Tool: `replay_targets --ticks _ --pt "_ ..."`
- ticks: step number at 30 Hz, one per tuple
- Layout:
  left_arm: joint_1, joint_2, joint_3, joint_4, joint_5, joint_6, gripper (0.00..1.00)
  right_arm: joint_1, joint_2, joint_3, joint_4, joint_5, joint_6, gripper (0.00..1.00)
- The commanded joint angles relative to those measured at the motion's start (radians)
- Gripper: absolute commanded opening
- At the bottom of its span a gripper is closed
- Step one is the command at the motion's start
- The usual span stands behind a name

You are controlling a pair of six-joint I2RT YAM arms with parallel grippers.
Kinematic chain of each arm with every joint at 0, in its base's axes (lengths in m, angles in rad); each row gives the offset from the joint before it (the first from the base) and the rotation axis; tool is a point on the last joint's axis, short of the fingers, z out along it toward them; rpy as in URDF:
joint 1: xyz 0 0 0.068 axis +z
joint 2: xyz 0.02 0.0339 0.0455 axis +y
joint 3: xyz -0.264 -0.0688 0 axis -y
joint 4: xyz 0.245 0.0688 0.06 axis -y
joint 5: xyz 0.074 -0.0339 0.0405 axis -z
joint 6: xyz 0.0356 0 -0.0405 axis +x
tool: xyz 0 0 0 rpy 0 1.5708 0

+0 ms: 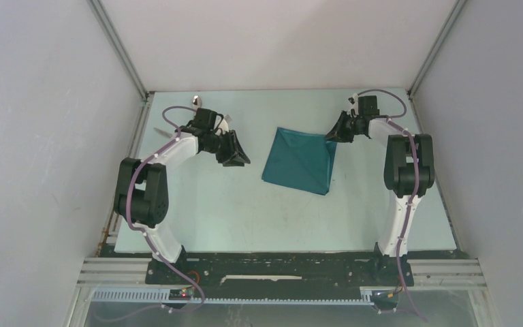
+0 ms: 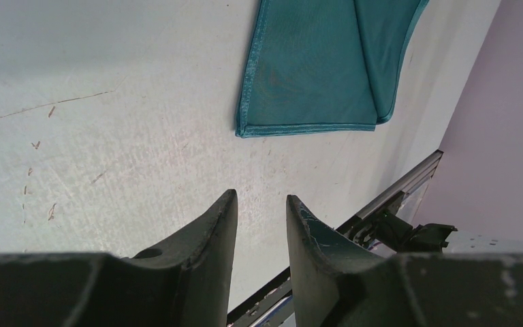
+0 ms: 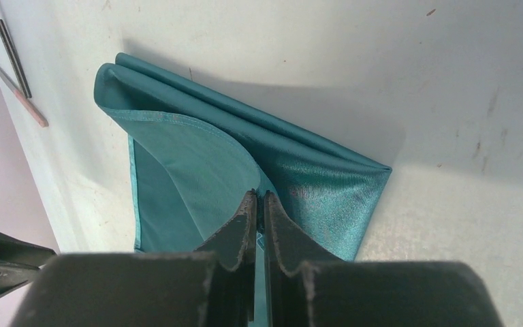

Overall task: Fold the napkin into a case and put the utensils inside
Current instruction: Fold the top corner of the square-folded napkin at the center of the board.

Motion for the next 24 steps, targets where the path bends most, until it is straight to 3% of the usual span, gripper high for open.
replay_targets --ticks 1,11,13,16,18,21,24 --pt "-0.004 0.002 -0.005 0.018 0.025 -0.007 0.39 -0.006 -0.002 0.038 -0.012 0.008 -0.027 0.11" --pt "-0.005 -0.001 -0.006 0.020 0.027 -0.005 0.41 -0.006 -0.055 0.047 -0.067 0.086 -0.037 0.20" --pt "-0.006 -0.006 -0.010 0.027 0.028 -0.004 0.42 -0.006 -0.073 0.065 -0.111 0.125 -0.059 0.27" --pt "-0.013 -0.028 -0.034 0.097 0.052 -0.022 0.47 -0.002 -0.155 0.069 -0.212 0.269 -0.101 0.56" --pt "-0.027 -0.049 -0.057 0.177 0.073 -0.059 0.64 0.020 -0.243 0.016 -0.258 0.378 -0.120 0.70" --pt "-0.065 -0.053 -0.060 0.333 0.087 -0.171 0.66 0.063 -0.363 -0.097 -0.291 0.414 -0.107 0.74" --pt "-0.123 0.007 0.013 0.504 0.078 -0.329 0.58 0.093 -0.460 -0.258 -0.230 0.265 -0.051 0.72"
